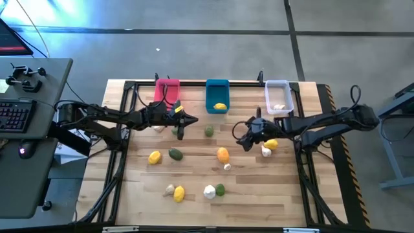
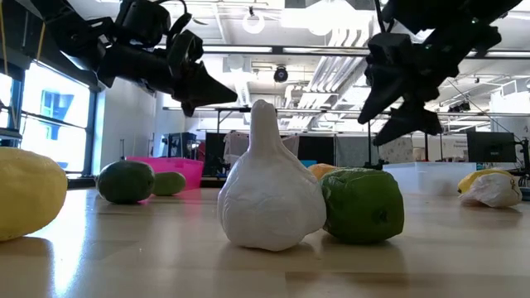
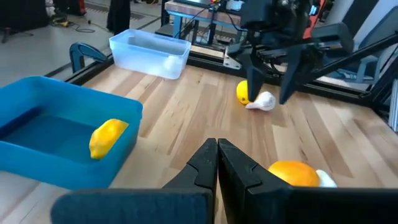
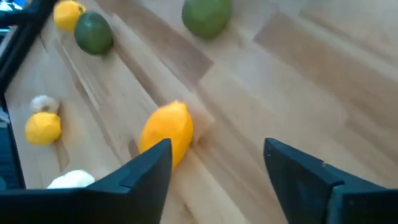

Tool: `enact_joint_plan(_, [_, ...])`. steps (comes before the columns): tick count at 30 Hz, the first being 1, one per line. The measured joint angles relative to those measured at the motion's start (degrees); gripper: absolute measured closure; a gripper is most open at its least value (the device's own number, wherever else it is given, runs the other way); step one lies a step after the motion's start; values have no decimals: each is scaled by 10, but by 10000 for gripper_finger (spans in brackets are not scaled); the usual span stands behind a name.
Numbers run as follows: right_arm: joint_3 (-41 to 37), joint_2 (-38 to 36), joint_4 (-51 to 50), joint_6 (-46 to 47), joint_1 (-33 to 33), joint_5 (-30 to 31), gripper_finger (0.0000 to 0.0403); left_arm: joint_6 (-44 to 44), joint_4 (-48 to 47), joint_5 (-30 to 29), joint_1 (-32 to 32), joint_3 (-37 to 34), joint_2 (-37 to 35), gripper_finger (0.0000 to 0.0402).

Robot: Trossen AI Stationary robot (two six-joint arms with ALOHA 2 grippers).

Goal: Sort produce into baskets
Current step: Put the lemon into the blue bin

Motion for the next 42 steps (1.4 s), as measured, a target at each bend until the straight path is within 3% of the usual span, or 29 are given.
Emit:
enact_joint_plan(6, [54,0,-109,39,27,2,109,38,-2,0,0,0,0,401])
enact_joint_plan(11, [117,0,-215,86,35,26,104,54,-9,18,0,0,0,402])
enact_joint_plan(17, [153,21,-265,142,46,29,104,68,-17,18,1,0,0,402])
enact_joint_plan(36, [400,350,-282,185,68,3,104,70,-36,18,-2,0,0,401])
enact_joint_plan(42, [462,424,-364,190,66,7,104,70,-37,18,-2,0,0,401])
